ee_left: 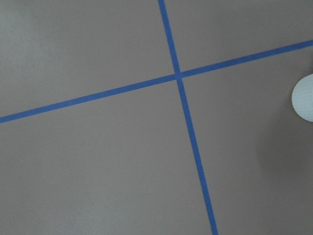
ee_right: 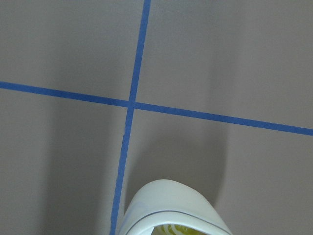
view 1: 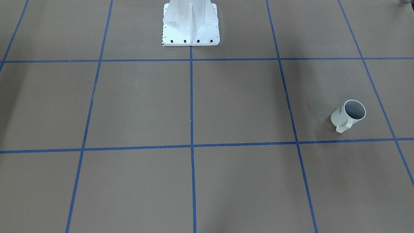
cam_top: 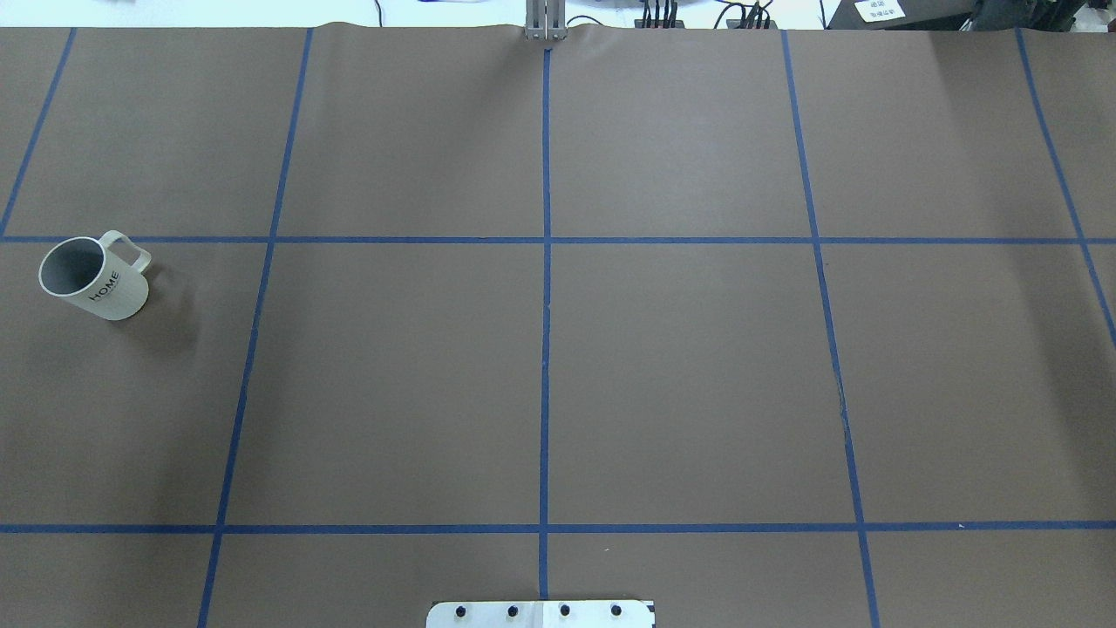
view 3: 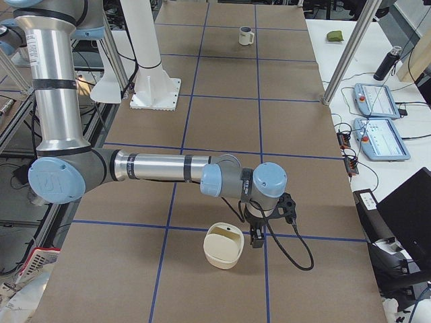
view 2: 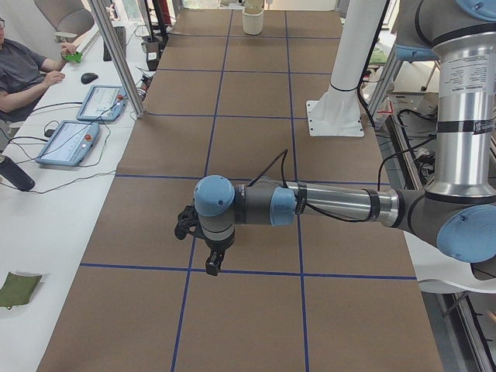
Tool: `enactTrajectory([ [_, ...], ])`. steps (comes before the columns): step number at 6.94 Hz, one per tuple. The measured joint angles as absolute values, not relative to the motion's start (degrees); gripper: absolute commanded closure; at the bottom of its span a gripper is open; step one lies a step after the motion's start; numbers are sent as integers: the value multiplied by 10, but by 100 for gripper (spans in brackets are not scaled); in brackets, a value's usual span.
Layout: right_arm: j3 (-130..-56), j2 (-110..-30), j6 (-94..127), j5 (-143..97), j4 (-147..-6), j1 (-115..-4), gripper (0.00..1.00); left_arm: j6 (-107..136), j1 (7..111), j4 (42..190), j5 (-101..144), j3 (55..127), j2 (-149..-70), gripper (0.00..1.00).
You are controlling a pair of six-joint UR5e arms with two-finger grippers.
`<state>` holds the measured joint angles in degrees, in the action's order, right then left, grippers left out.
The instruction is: Left arm hands cup to right arm to dump lemon
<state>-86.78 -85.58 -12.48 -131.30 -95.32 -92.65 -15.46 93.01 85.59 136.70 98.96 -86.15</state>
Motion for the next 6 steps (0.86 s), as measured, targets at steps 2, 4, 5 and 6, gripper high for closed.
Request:
enactTrajectory([
  [2,-867,-857,-126,-1312,-953,-923,0,-156,931,859,1380,993,-860,0],
  [4,-868,-858,-125,-1312,-950,-919,0,-156,932,859,1379,996,-859,0],
  [5,-868,-858,-125,-1312,-944,-916,0,-157,932,860,1380,999,-857,0],
  [6,-868,-858,-123,-1313,-940,-913,0,-156,932,860,1379,1000,-856,0],
])
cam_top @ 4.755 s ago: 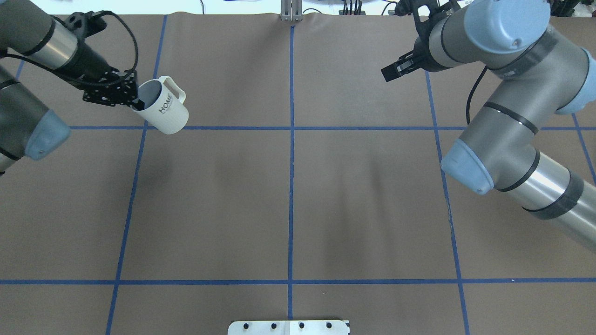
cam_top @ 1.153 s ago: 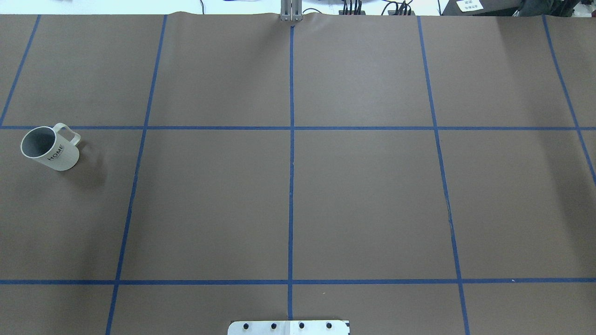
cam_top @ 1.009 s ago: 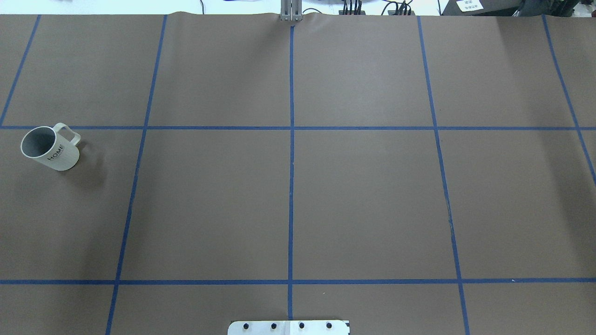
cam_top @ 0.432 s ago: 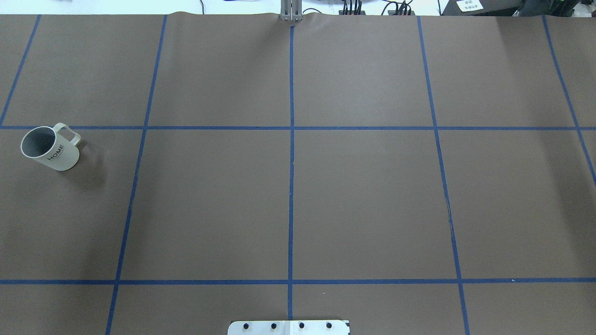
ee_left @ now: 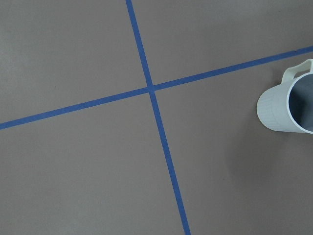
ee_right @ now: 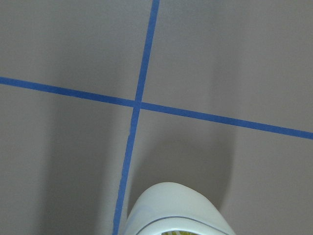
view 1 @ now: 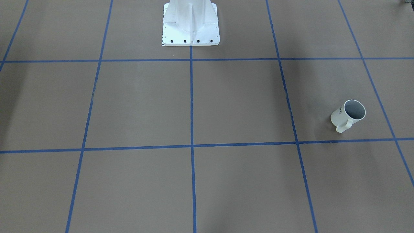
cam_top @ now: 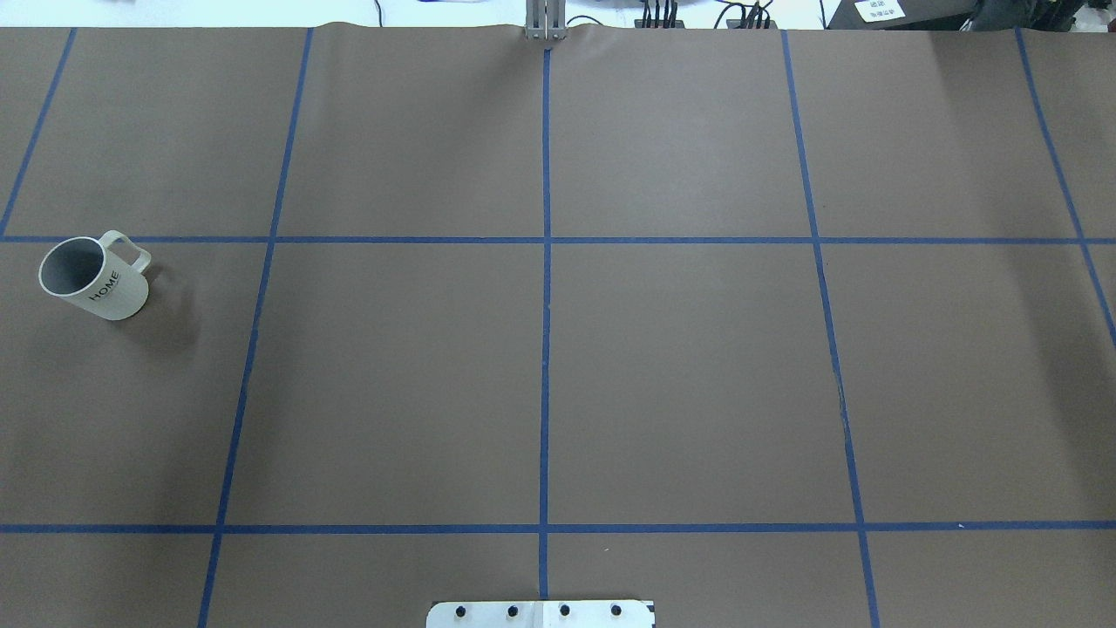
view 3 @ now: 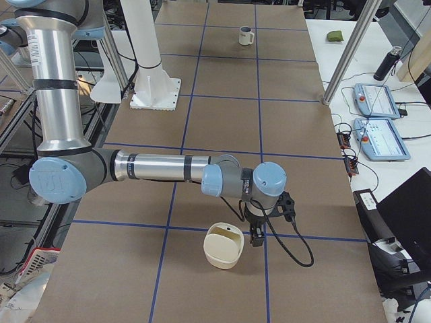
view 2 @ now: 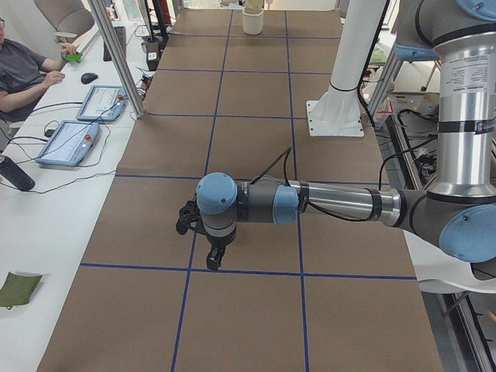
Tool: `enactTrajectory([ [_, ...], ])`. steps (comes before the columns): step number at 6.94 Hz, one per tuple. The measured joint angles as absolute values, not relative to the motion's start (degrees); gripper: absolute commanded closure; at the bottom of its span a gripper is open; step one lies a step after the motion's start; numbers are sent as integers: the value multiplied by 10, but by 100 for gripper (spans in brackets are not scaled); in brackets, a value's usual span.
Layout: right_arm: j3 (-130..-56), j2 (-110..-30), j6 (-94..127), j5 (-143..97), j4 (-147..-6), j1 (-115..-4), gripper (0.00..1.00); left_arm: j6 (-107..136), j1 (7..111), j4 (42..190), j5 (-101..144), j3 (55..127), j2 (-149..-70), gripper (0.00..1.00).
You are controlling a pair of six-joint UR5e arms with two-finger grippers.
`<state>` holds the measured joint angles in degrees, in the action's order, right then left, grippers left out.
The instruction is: Left arm hands cup to right arm to dump lemon
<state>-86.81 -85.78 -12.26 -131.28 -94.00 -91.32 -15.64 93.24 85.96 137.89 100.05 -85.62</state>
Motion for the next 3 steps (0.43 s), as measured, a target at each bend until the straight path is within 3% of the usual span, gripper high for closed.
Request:
enactTrajectory([
  [3,-868,-858,-120,-1312,-937,-909,0,-153,933,860,1376,998,-854,0],
])
